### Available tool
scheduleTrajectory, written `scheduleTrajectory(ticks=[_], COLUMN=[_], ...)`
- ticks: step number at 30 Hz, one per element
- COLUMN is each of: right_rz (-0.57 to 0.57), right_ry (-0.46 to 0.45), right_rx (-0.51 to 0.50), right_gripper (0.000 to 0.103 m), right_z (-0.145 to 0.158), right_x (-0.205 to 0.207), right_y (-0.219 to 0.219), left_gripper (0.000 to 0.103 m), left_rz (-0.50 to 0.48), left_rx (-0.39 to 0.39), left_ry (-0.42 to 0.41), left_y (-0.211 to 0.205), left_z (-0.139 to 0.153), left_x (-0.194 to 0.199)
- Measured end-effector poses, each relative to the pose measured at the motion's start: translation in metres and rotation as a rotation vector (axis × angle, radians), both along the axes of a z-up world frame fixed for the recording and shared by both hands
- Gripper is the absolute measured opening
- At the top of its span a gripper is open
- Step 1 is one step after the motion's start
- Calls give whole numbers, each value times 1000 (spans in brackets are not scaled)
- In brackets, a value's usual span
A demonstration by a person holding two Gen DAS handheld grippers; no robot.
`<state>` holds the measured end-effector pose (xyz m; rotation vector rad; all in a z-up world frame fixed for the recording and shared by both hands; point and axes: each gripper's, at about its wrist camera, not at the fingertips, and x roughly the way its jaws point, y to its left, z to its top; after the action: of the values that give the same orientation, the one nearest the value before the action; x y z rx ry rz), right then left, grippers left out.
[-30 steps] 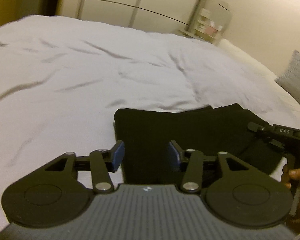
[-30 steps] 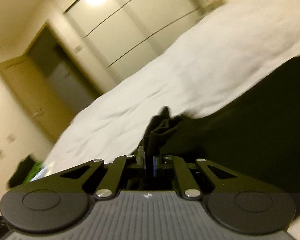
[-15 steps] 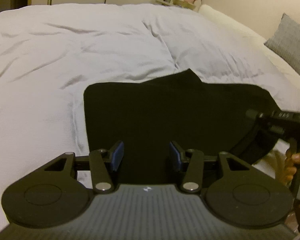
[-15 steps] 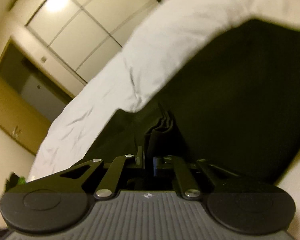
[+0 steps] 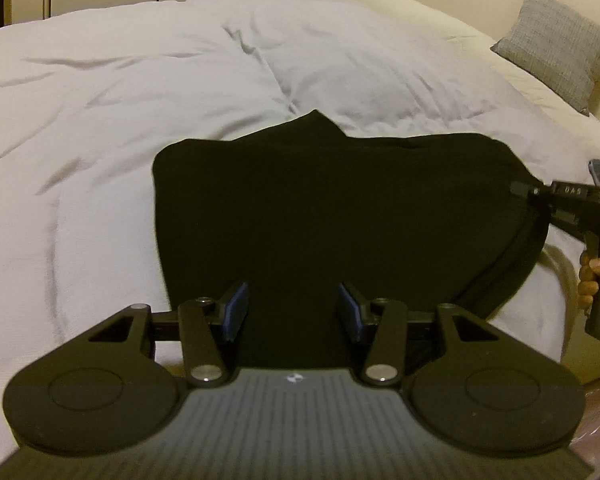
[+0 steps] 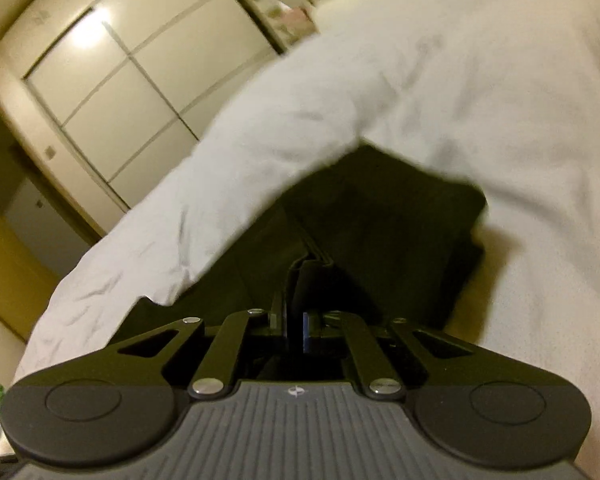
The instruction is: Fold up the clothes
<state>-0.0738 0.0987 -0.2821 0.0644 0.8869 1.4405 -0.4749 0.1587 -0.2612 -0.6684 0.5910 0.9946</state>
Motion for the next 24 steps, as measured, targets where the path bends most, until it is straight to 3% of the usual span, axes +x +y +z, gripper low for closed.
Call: scheduleTrajectory(ticks=[5, 8, 12, 15, 18, 22, 24], right_rz=[-23, -93, -106, -72, -95, -147, -170], right_ry=[-99, -70, -73, -153, -185, -121, -102], right_rx=[89, 56, 97, 172, 115, 26, 0], right_gripper=[4, 4, 4, 4, 2, 0, 5], right_z=[24, 13, 12, 28, 23, -1, -3], right_x=[16, 38, 43, 35, 42, 53, 56], right_y=[-2, -14, -30, -28, -17, -13, -13], left_gripper=[44, 44, 44, 44, 44, 44, 44], left_rz=[-18, -29, -36, -32, -39, -43, -37], left_rx=[-6, -5, -2, -6, -3, 3, 11], left_ry=[-6, 3, 15, 12, -10, 25, 46], left_y=[3, 2, 3, 4, 4, 3, 1], left_z=[-1, -3, -4, -6, -6, -6, -3], left_x=[13, 21, 25, 26, 29, 37, 36])
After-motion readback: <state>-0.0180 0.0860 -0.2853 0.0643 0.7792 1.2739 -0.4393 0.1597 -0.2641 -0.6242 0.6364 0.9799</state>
